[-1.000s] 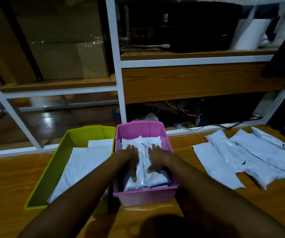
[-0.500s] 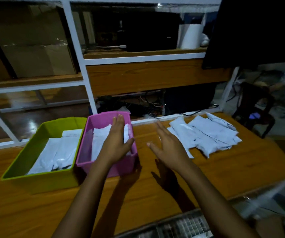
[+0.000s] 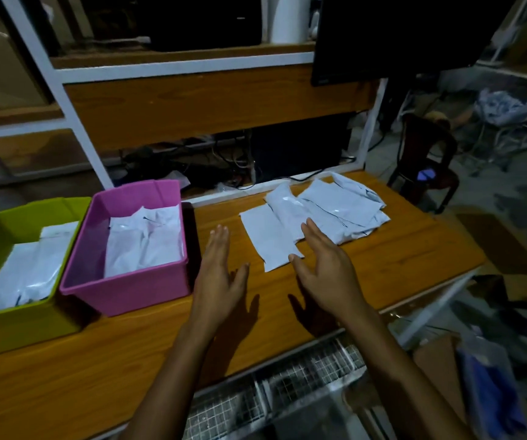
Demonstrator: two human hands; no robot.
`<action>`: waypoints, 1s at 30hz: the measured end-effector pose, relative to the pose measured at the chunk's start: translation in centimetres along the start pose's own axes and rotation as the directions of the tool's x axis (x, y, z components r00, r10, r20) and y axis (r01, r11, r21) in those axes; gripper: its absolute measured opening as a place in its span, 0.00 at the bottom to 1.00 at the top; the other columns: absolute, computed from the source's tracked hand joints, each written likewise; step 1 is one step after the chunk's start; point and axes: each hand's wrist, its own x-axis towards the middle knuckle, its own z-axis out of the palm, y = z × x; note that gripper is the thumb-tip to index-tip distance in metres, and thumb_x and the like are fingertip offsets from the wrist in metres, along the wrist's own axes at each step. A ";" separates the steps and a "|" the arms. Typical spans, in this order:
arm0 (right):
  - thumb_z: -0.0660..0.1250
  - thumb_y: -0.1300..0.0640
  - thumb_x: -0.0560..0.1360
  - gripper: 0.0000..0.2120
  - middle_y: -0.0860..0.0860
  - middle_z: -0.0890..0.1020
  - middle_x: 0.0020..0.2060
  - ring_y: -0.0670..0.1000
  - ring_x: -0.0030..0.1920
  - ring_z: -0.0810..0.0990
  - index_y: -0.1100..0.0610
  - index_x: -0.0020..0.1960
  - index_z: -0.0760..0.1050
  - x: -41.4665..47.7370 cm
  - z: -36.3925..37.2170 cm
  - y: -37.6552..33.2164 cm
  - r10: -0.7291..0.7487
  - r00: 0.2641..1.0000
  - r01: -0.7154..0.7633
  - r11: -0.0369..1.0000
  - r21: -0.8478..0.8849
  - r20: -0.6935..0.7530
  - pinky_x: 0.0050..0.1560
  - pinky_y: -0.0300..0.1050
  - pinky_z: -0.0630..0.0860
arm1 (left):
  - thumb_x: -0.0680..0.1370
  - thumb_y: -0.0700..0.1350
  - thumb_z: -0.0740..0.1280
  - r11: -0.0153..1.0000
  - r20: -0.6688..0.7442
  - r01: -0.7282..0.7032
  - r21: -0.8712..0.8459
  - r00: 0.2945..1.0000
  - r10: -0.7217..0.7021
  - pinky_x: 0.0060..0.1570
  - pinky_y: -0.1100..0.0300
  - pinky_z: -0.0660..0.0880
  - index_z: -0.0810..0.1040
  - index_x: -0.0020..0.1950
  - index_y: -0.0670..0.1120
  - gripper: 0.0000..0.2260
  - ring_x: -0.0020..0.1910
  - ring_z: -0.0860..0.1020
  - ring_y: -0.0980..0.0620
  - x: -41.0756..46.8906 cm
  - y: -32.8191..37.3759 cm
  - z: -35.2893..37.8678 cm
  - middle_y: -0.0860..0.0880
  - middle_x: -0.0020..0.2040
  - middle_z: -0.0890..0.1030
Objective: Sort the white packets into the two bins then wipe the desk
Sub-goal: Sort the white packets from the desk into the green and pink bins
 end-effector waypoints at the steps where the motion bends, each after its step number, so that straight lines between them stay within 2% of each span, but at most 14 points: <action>1: 0.64 0.49 0.79 0.29 0.48 0.60 0.76 0.49 0.74 0.64 0.55 0.76 0.61 0.7 0.1 0.8 0.012 1.000 -0.012 1.000 -0.006 0.001 0.69 0.43 0.64 | 0.79 0.48 0.65 1.000 0.006 0.008 0.000 1.000 -0.008 0.74 0.56 0.54 0.53 0.79 0.47 0.32 0.78 0.50 0.53 0.8 -0.2 0.8 0.51 0.79 0.52; 5: 0.64 0.51 0.79 0.27 0.50 0.62 0.76 0.50 0.73 0.64 0.56 0.75 0.62 3.9 0.9 3.7 0.054 0.998 -0.053 0.998 -0.019 0.029 0.67 0.39 0.62 | 0.79 0.47 0.65 0.999 0.028 0.042 0.009 0.999 -0.043 0.74 0.53 0.55 0.56 0.78 0.46 0.30 0.78 0.52 0.50 4.0 -1.4 3.9 0.48 0.79 0.55; 10: 0.64 0.50 0.79 0.27 0.49 0.62 0.76 0.51 0.74 0.62 0.53 0.75 0.62 9.2 2.4 7.1 0.075 0.996 -0.071 0.995 -0.073 0.055 0.70 0.46 0.63 | 0.80 0.46 0.65 0.996 0.034 0.078 0.050 0.996 -0.080 0.71 0.58 0.54 0.59 0.77 0.45 0.28 0.77 0.56 0.48 9.0 -3.3 7.7 0.47 0.78 0.58; 18: 0.60 0.48 0.80 0.27 0.53 0.61 0.76 0.55 0.75 0.58 0.55 0.76 0.60 17.6 6.3 12.0 0.107 0.980 -0.066 0.970 -0.236 0.165 0.72 0.50 0.61 | 0.81 0.50 0.60 0.948 0.017 0.298 0.109 0.953 -0.302 0.73 0.52 0.59 0.59 0.77 0.46 0.26 0.77 0.57 0.46 14.6 -6.4 14.2 0.46 0.78 0.58; 21: 0.61 0.48 0.79 0.27 0.54 0.62 0.76 0.57 0.74 0.59 0.56 0.75 0.61 20.7 7.9 13.8 0.130 0.967 -0.078 0.970 -0.230 0.219 0.71 0.51 0.62 | 0.81 0.50 0.58 0.960 0.102 0.255 0.118 0.958 -0.267 0.75 0.53 0.54 0.57 0.77 0.42 0.27 0.78 0.55 0.45 15.7 -6.9 17.4 0.43 0.78 0.58; 23: 0.62 0.49 0.79 0.28 0.56 0.62 0.75 0.58 0.73 0.61 0.58 0.75 0.62 22.5 8.9 15.0 0.152 0.954 -0.098 0.973 -0.209 0.259 0.70 0.50 0.63 | 0.80 0.53 0.54 0.956 0.146 0.233 0.177 0.955 -0.260 0.76 0.53 0.50 0.55 0.78 0.40 0.29 0.78 0.53 0.43 16.1 -7.1 19.8 0.41 0.78 0.57; 25: 0.62 0.48 0.79 0.28 0.57 0.62 0.75 0.59 0.74 0.60 0.58 0.75 0.60 23.9 10.0 16.1 0.162 0.944 -0.104 0.973 -0.207 0.289 0.71 0.50 0.62 | 0.80 0.58 0.51 0.923 0.135 0.315 0.223 0.927 -0.349 0.76 0.51 0.47 0.51 0.79 0.42 0.32 0.78 0.49 0.42 16.4 -7.5 21.7 0.42 0.79 0.52; 27: 0.60 0.47 0.79 0.29 0.58 0.58 0.77 0.59 0.76 0.57 0.57 0.76 0.58 25.1 11.1 16.9 0.128 0.942 -0.053 0.970 -0.238 0.311 0.72 0.51 0.60 | 0.79 0.66 0.49 0.869 0.115 0.397 0.296 0.888 -0.445 0.75 0.46 0.45 0.47 0.80 0.46 0.36 0.78 0.44 0.41 17.0 -8.1 22.9 0.44 0.79 0.47; 30: 0.59 0.47 0.80 0.30 0.58 0.51 0.78 0.58 0.77 0.51 0.56 0.77 0.55 26.7 12.8 18.2 0.057 0.936 0.046 0.959 -0.280 0.347 0.74 0.51 0.58 | 0.75 0.71 0.45 0.812 0.100 0.394 0.431 0.873 -0.477 0.74 0.42 0.46 0.42 0.79 0.51 0.38 0.78 0.42 0.39 17.9 -9.6 23.6 0.45 0.79 0.41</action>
